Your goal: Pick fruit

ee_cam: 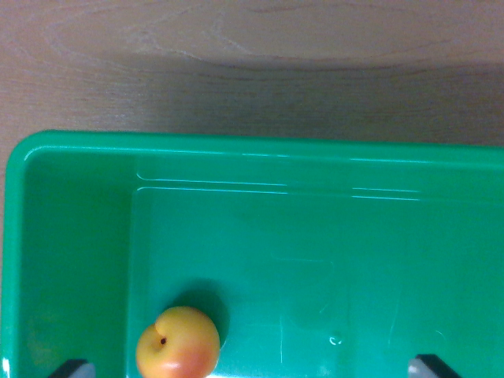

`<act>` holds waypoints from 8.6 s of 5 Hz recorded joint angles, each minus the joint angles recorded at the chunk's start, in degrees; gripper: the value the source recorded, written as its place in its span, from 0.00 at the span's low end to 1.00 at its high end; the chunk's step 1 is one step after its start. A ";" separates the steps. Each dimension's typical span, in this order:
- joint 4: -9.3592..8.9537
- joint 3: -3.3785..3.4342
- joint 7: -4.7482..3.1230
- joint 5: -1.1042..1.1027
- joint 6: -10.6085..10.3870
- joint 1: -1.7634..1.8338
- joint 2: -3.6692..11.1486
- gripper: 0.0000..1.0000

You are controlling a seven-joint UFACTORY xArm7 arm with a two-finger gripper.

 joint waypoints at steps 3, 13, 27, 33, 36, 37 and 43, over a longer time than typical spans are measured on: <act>-2.03 0.32 -0.71 -0.10 -2.60 0.33 0.46 0.00; -12.51 1.98 -4.37 -0.62 -16.05 2.05 2.85 0.00; -25.21 3.99 -8.80 -1.25 -32.35 4.14 5.75 0.00; -28.82 4.56 -10.06 -1.43 -36.99 4.73 6.58 0.00; -30.25 4.79 -10.56 -1.50 -38.82 4.97 6.90 0.00; -30.25 4.79 -10.56 -1.50 -38.82 4.97 6.90 0.00; -30.79 4.87 -10.75 -1.52 -39.52 5.06 7.03 0.00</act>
